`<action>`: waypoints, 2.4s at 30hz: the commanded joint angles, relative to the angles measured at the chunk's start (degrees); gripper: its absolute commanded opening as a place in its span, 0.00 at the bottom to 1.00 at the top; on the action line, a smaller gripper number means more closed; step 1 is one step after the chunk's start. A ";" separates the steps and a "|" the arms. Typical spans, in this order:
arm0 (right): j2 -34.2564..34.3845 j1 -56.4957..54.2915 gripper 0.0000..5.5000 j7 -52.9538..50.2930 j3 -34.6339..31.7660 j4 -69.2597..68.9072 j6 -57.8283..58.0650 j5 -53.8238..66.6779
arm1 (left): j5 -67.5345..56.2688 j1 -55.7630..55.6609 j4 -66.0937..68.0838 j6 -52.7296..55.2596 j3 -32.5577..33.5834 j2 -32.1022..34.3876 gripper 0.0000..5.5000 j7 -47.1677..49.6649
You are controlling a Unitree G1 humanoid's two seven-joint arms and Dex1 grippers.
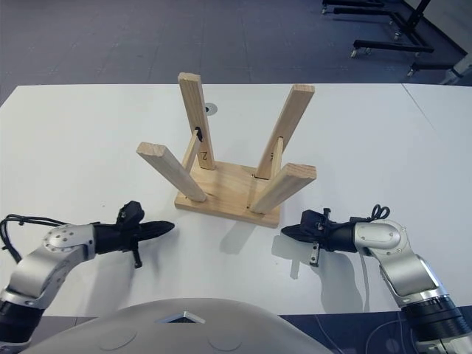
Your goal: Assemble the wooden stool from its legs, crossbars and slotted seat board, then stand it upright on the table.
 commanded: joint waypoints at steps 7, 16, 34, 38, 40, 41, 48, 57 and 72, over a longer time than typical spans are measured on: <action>1.21 -1.60 0.00 -0.34 1.34 3.33 -0.85 -1.61 | 16.10 -12.94 18.86 -5.37 -5.47 -6.25 0.00 13.05; 1.50 -2.87 0.00 -0.85 1.90 4.45 -1.47 -1.96 | 14.88 -16.00 21.59 -4.42 -9.88 -11.00 0.00 9.66; 3.39 -4.11 0.00 -0.04 0.69 0.98 -1.07 2.71 | 1.62 -16.68 14.72 6.87 -3.32 -11.97 0.00 3.89; 3.64 -5.26 0.00 1.04 -0.67 0.91 -0.69 4.05 | 0.66 -15.58 13.66 8.47 -2.76 -10.36 0.00 3.06; 3.66 -5.73 0.00 1.37 -1.32 1.00 -0.52 4.48 | 0.61 -15.37 13.38 8.90 -2.73 -10.12 0.00 3.01; 3.73 -5.90 0.00 1.49 -1.64 0.90 -0.33 4.82 | 0.48 -15.25 13.05 9.19 -2.76 -10.05 0.00 2.97; 4.71 -9.26 0.00 1.39 -5.85 -6.30 8.11 13.60 | -1.81 -15.18 10.49 12.06 -0.88 -9.37 0.00 2.53; 3.28 -7.37 0.00 2.10 -6.69 -0.57 5.97 9.19 | -2.64 -12.88 7.80 12.90 2.16 -6.57 0.00 3.06; 3.58 -1.37 0.00 0.17 -8.95 4.85 -1.86 4.91 | 10.28 -2.80 -0.58 0.88 0.76 -8.05 0.00 16.32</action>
